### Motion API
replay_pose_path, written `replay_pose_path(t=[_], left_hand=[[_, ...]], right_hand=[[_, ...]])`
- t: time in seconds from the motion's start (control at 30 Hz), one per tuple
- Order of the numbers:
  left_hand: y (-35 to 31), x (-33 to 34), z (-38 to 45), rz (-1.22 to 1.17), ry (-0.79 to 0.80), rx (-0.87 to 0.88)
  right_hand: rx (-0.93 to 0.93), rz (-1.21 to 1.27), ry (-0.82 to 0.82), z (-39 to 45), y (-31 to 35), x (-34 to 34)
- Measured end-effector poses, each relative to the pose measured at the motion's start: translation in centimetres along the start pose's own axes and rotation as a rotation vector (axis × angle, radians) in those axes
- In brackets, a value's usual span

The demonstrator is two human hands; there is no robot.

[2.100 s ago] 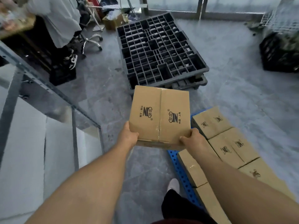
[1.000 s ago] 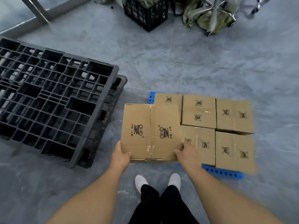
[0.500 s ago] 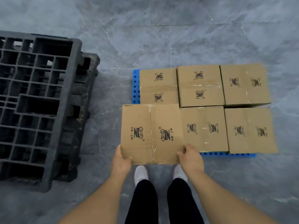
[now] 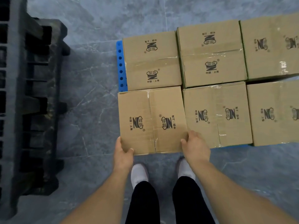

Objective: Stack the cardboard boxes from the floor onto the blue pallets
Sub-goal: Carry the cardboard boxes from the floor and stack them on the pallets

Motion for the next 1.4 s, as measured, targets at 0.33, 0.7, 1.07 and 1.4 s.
replay_pose_path(t=[0.33, 0.7, 1.07, 1.4], left_hand=[[2.0, 2.3, 2.8, 0.041, 0.004, -0.005], [1.5, 3.4, 2.5, 0.057, -0.016, 0.037], [-1.8, 1.1, -1.5, 0.181, -0.020, 0.085], [-9.9, -5.5, -13.1, 0.198, 0.046, 0.245]], right_hand=[[-0.015, -0.026, -0.048, 1.4, -0.1, 2.8], [0.020, 0.041, -0.087, 2.3, -0.9, 2.6], [-0.033, 0.029, -0.068, 0.0, -1.0, -0.8], [-0.159, -0.023, -0.074, -7.7, -0.1, -13.4]])
Point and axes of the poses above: each hand's wrist, its own z-axis towards the middle knuckle, its own x-axis out of the palm, y = z × x, the point moved 8 cm from there along z, towards the middle knuckle, and after that the axes turned 12 degrees about -y, right-handed, at the moved point
